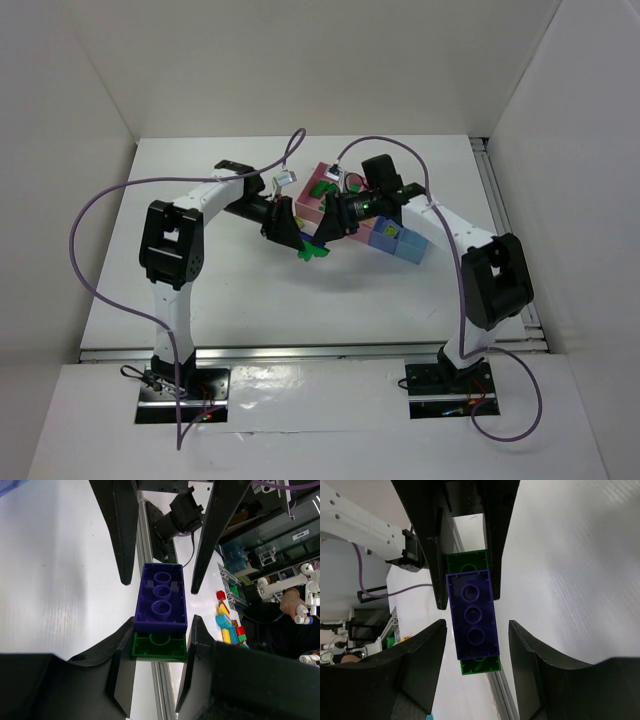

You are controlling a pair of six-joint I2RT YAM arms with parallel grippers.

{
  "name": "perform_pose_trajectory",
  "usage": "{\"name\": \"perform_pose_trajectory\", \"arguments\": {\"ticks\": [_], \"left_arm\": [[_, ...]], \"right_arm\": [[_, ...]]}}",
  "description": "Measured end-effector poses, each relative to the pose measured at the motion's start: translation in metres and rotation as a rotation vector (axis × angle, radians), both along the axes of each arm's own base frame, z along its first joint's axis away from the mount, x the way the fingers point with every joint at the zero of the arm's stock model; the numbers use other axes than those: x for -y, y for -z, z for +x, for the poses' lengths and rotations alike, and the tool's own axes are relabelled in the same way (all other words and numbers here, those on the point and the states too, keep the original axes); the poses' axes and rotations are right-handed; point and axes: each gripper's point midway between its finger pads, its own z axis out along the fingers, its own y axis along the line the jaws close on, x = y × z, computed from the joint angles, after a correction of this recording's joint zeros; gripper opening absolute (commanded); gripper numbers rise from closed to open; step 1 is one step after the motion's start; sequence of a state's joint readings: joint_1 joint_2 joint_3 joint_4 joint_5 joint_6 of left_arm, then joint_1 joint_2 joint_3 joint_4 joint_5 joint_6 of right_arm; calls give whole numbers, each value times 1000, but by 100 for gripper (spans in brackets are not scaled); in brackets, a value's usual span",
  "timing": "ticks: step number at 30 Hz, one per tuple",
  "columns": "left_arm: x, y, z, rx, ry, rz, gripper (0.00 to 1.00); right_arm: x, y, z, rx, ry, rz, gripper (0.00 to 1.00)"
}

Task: Sort the legos into containers by color

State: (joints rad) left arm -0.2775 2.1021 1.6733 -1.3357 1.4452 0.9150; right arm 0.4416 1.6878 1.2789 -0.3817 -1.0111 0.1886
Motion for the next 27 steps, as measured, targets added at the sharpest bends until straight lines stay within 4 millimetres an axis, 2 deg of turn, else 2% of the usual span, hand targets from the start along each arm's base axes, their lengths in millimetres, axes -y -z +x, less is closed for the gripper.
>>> {"name": "perform_pose_trajectory", "arguments": {"ticks": [1,5,6,9,13,24,27], "left_arm": [[0,0,0,1,0,0,0],[-1,0,1,1,-3,-1,0],[-1,0,1,0,-4,-1,0],[-1,-2,1,-9,-9,-7,0],[-3,-2,3,-7,-15,-8,0],[1,-13,5,-1,-31,-76,0],[-9,-10,7,-9,-50,-48,0]], "right_arm": [[-1,0,-1,-1,-4,1,60],[-4,1,-5,-1,-20,1,44],[-4,1,-5,0,-19,0,33],[-5,1,-5,4,-25,5,21],[-4,2,0,2,8,-4,16],[9,-13,6,63,113,20,14],[33,-6,23,59,251,-32,14]]}}
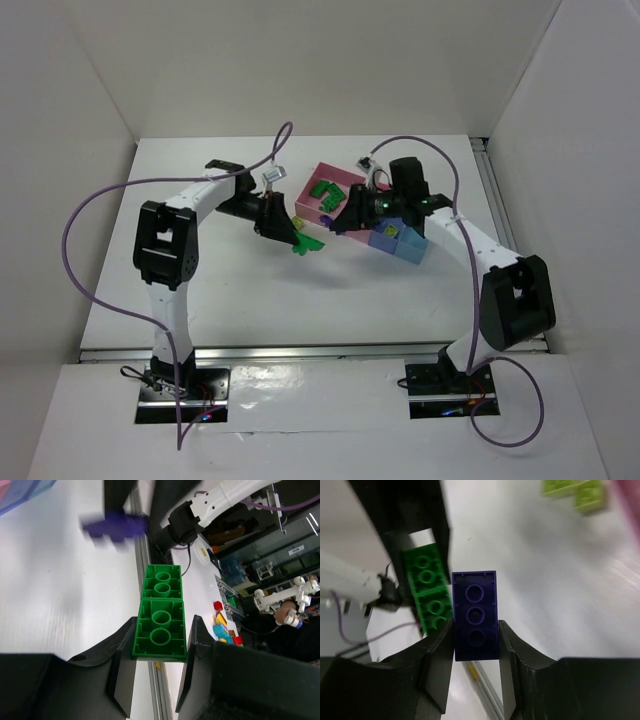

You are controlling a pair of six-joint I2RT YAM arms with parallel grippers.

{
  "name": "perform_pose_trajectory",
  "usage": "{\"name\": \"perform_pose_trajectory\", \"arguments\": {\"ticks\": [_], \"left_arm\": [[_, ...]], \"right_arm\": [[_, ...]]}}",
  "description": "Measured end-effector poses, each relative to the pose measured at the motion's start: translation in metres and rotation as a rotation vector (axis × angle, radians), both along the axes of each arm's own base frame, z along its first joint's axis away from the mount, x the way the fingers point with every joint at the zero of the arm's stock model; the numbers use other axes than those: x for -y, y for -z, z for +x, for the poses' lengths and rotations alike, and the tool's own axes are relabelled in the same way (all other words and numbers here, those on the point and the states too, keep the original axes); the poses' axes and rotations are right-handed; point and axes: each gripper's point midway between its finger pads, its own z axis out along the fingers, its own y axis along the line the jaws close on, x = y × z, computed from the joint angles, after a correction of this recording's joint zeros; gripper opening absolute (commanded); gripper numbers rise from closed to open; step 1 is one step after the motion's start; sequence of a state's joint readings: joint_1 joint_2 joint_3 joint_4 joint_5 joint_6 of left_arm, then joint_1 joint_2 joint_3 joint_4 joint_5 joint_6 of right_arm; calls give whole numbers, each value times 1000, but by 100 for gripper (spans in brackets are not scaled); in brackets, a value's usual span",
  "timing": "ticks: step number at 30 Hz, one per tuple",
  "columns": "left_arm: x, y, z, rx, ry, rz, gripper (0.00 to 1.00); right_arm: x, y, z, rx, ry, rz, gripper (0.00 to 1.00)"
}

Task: Sort the legos into containers by color

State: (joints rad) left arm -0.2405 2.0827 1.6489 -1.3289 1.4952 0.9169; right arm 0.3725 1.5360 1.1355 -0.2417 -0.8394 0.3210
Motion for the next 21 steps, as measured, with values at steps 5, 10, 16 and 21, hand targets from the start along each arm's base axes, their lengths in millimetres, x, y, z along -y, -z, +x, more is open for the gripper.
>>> {"name": "perform_pose_trajectory", "arguments": {"ticks": [5,10,16,21], "left_arm": [[-11,2,7,-3,-31,15,0],[-11,3,6,-4,-28,19,0],[-15,2,9,-28,-41,30,0],[-16,-8,17,-9,-49,32,0]], "right_arm": [[32,14,25,-32,195,-62,14],[48,25,39,-47,358,-145,14],[114,16,33,23,743,-225,14],[163,9,40,58,1006,-297,14]]}}
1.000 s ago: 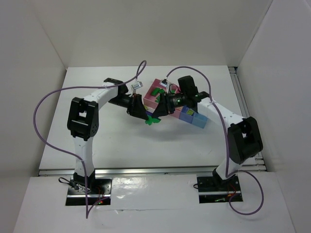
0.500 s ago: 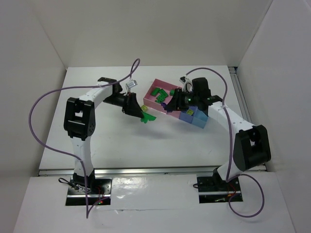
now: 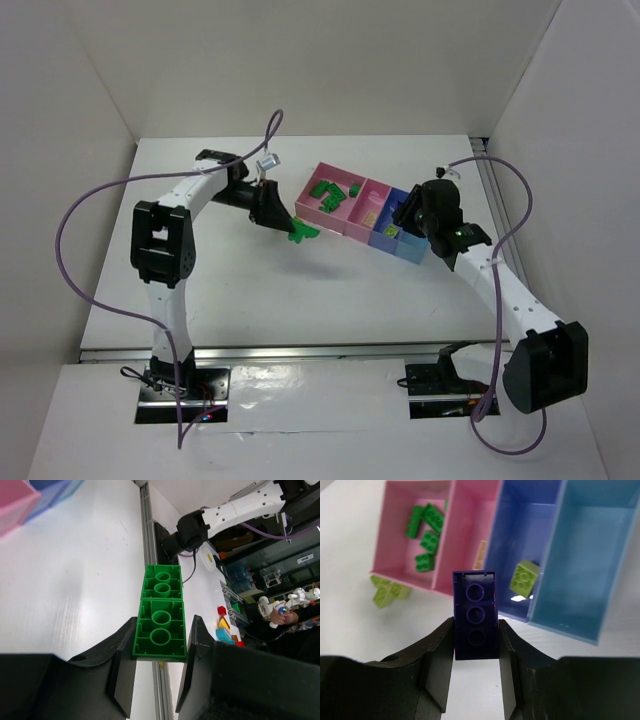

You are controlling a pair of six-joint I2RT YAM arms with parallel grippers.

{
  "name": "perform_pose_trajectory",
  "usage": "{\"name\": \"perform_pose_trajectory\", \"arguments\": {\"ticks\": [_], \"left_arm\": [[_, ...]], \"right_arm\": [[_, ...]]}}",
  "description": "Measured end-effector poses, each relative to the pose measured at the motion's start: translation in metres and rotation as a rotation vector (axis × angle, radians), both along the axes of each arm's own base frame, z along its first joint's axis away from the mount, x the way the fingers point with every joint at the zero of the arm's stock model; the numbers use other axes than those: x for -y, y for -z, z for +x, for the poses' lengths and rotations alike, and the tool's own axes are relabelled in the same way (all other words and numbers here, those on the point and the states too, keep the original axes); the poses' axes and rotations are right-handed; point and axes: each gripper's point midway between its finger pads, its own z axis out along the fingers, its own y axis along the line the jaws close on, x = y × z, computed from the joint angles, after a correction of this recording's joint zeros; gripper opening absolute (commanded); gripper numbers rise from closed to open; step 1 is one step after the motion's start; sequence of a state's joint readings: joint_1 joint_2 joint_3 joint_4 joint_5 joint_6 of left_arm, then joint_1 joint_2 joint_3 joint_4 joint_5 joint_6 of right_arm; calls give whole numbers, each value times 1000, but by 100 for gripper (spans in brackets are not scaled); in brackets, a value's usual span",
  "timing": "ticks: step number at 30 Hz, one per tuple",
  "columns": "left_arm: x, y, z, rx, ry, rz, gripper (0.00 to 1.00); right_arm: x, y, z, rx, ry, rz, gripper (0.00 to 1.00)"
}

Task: Sort the legos into containers by color

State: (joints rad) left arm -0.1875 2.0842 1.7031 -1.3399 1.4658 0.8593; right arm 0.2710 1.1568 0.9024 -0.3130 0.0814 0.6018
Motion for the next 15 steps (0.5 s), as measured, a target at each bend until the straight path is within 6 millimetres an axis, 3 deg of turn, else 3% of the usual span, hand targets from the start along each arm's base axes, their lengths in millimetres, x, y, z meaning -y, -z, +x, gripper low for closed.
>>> {"name": "perform_pose_trajectory", "arguments": {"ticks": [5,10,15], "left_arm": [[8,-24,33,39,-9,2,0],[20,-1,69,85,-80,259,0],[35,-10,99,140,-199,371,0]], "right_arm": [[17,21,1,-68,80,-67,14],[25,21,1,-68,115,-92,14],[34,21,1,-72,152,-125,14]]}}
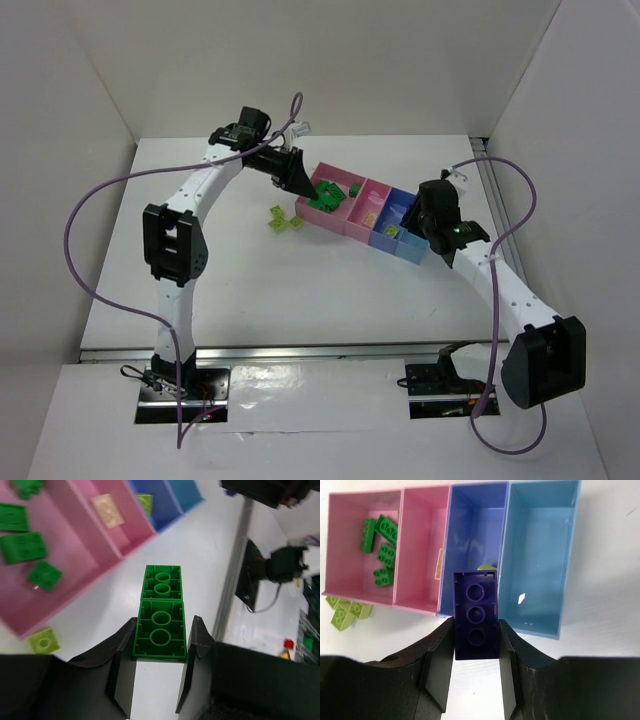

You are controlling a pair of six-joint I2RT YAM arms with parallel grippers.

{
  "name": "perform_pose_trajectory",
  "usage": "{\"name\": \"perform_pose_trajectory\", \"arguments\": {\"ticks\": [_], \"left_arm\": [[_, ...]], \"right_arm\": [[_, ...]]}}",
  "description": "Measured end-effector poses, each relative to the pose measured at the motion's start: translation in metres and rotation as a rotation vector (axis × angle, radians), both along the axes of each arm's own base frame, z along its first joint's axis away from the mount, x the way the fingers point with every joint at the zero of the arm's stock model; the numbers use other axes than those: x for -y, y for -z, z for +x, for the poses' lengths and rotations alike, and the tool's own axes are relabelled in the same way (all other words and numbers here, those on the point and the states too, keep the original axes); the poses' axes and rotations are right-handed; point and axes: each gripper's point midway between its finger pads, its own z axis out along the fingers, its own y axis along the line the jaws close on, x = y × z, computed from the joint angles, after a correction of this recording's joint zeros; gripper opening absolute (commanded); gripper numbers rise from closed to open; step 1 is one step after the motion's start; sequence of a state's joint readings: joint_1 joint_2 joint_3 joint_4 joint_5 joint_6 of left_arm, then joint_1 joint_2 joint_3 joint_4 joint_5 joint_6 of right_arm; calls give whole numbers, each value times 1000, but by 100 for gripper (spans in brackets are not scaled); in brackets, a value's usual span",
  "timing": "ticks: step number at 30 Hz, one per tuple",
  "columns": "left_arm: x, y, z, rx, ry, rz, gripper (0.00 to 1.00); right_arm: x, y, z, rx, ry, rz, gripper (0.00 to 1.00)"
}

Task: Sort the legos into containers by color

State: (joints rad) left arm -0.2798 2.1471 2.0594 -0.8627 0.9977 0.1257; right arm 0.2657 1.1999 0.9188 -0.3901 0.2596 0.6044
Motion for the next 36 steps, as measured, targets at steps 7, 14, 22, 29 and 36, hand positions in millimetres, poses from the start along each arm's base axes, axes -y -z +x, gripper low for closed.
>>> {"name": "perform_pose_trajectory", "arguments": {"ticks": [7,14,22,29,36], "left_arm": [[-21,22,28,-7,-226,183,0],[-73,26,13,31,-526,388,0],[-147,-36,-5,224,-966,467,0],[-182,-20,-20,191,-1159,524,0],[-192,12,-33,136,-1215,560,0]], "right_arm": [[13,3,6,-10,37,-46,16],[30,32,20,-97,96,-87,16],[33,40,25,-126,110,-98,17],[36,41,25,-127,119,-96,18],[36,41,25,-128,119,-97,21]]}}
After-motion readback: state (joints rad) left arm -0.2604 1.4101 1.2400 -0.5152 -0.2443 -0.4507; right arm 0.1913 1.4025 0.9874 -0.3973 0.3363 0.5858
